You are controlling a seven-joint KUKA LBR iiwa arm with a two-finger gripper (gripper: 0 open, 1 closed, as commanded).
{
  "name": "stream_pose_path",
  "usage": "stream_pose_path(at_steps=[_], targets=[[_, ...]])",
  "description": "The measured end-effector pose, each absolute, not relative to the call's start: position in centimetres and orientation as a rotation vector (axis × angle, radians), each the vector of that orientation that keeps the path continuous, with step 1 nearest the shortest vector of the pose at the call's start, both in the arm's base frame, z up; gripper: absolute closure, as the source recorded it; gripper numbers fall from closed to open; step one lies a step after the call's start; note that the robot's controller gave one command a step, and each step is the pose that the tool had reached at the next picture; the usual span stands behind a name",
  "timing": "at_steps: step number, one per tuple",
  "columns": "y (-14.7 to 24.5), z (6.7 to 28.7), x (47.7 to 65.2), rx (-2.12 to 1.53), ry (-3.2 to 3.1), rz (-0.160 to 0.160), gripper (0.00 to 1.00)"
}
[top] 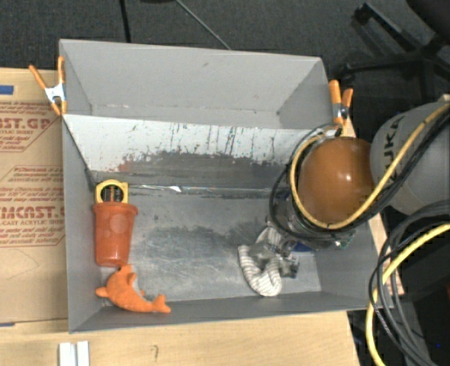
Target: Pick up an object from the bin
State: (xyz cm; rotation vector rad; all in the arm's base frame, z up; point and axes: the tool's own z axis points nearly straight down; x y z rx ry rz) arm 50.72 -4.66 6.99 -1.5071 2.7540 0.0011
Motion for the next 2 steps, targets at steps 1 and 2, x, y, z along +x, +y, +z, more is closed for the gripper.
stream_pose_path(at_steps=[1, 2], targets=[[-4.6, 7.7, 50.6, -1.510, 2.758, 0.005, 1.00], [-4.6, 9.0, 50.6, -1.508, 2.758, 0.005, 1.00]])
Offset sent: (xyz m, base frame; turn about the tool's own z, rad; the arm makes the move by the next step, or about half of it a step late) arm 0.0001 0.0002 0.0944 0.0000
